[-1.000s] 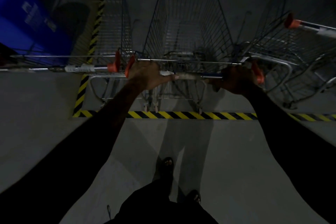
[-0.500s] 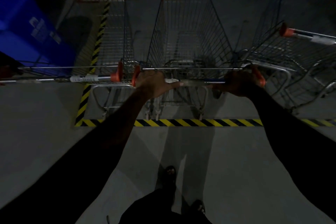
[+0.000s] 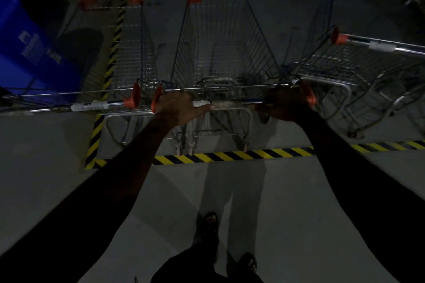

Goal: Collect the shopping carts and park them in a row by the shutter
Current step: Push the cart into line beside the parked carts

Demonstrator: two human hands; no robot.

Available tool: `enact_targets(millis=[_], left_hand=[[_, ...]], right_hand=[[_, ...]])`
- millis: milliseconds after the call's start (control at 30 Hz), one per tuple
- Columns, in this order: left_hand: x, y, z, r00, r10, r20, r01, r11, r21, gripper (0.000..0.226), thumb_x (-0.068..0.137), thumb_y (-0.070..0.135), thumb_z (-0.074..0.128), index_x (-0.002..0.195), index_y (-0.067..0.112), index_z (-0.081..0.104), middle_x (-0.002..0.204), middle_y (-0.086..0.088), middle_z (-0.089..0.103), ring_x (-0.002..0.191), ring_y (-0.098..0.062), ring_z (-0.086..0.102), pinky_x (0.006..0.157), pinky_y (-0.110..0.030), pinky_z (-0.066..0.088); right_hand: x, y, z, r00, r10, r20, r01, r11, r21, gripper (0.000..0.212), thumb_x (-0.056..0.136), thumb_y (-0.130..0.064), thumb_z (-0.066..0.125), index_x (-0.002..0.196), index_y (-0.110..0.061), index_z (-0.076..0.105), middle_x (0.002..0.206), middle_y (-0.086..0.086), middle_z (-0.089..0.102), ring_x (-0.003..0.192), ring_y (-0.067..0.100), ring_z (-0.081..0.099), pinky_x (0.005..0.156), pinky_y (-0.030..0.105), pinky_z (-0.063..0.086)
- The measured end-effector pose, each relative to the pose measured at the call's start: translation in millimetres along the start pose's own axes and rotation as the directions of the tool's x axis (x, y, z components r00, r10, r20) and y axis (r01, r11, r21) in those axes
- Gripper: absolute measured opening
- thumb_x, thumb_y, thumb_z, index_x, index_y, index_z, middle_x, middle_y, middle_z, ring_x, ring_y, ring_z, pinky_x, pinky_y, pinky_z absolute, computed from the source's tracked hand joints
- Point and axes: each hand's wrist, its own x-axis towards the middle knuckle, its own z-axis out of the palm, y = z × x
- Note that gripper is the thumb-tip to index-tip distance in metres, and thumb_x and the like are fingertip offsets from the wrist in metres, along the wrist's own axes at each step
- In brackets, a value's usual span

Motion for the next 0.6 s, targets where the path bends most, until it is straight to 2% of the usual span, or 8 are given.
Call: enact_targets(millis=[67,100,133,267,333,400,467,600], left_hand=[[-4,5,5,0.994,0.071,-0.083,-0.072,0.997,-0.012,0.097,0.077,0.107,0.02,0.105,0.031,0.074,0.096,-0.001,0.076,0.098,-0.028,0.073,0.102,-0.052,0.053],[-6,14,6,0.978,0.132,-0.16,-0.135,0.991,-0.01,0.093,0.081,0.102,0.023,0.109,0.029,0.072,0.103,-0.005,0.075,0.1,-0.031,0.073,0.093,-0.049,0.057],[-8,26,5,0.954,0.192,-0.23,-0.196,0.981,0.002,0.086,0.086,0.095,0.028,0.111,0.025,0.071,0.109,-0.009,0.074,0.103,-0.034,0.071,0.089,-0.048,0.056],[-15,98,-2,0.88,0.354,-0.316,-0.354,0.933,0.059,0.063,0.09,0.062,0.042,0.121,0.016,0.071,0.124,-0.013,0.07,0.117,-0.038,0.064,0.097,-0.05,0.049],[-20,141,-2,0.798,0.449,-0.402,-0.48,0.877,0.027,0.046,0.094,0.046,0.058,0.122,0.011,0.073,0.122,-0.015,0.071,0.113,-0.04,0.066,0.095,-0.051,0.051],[-24,191,-5,0.701,0.519,-0.489,-0.597,0.802,-0.005,0.037,0.09,0.032,0.072,0.119,0.008,0.073,0.121,-0.018,0.071,0.109,-0.041,0.068,0.092,-0.052,0.054],[-33,243,-15,0.646,0.59,-0.484,-0.674,0.739,0.001,0.038,0.087,0.031,0.073,0.118,0.008,0.073,0.121,-0.018,0.071,0.11,-0.041,0.068,0.093,-0.052,0.056],[-54,338,-37,0.606,0.666,-0.436,-0.737,0.676,0.009,0.046,0.089,0.043,0.054,0.111,0.008,0.074,0.108,-0.014,0.07,0.101,-0.038,0.067,0.09,-0.05,0.053]], right_hand=[[-12,7,0,0.997,0.018,-0.071,-0.019,1.0,-0.01,0.096,0.072,-0.104,0.031,0.101,-0.023,0.074,0.104,0.008,0.075,0.098,0.025,0.069,0.101,0.039,0.046],[-20,11,-3,0.992,0.024,-0.126,-0.03,0.999,-0.043,0.084,0.08,-0.092,0.047,0.114,-0.02,0.075,0.117,0.011,0.073,0.114,0.032,0.066,0.11,0.047,0.043],[-29,19,-3,0.983,0.041,-0.178,-0.048,0.998,-0.036,0.074,0.085,-0.079,0.057,0.123,-0.018,0.073,0.125,0.013,0.07,0.123,0.036,0.063,0.112,0.053,0.042],[-80,37,-25,0.922,0.26,-0.285,-0.203,0.955,0.215,0.057,0.091,-0.053,0.069,0.135,-0.016,0.067,0.134,0.018,0.066,0.122,0.04,0.063,0.096,0.053,0.056],[-110,48,-34,0.878,0.383,-0.287,-0.289,0.903,0.319,0.05,0.095,-0.045,0.074,0.135,-0.017,0.066,0.132,0.015,0.067,0.12,0.037,0.064,0.096,0.049,0.055],[-142,67,-35,0.829,0.48,-0.286,-0.372,0.856,0.358,0.052,0.097,-0.049,0.071,0.138,-0.019,0.063,0.135,0.011,0.065,0.121,0.035,0.064,0.097,0.047,0.055],[-177,88,-36,0.783,0.562,-0.266,-0.45,0.807,0.383,0.056,0.097,-0.054,0.067,0.142,-0.02,0.059,0.139,0.011,0.062,0.123,0.037,0.062,0.098,0.049,0.055],[-250,138,-43,0.682,0.678,-0.274,-0.522,0.714,0.467,0.058,0.098,-0.054,0.067,0.144,-0.021,0.057,0.142,0.011,0.059,0.126,0.037,0.06,0.097,0.051,0.054]])
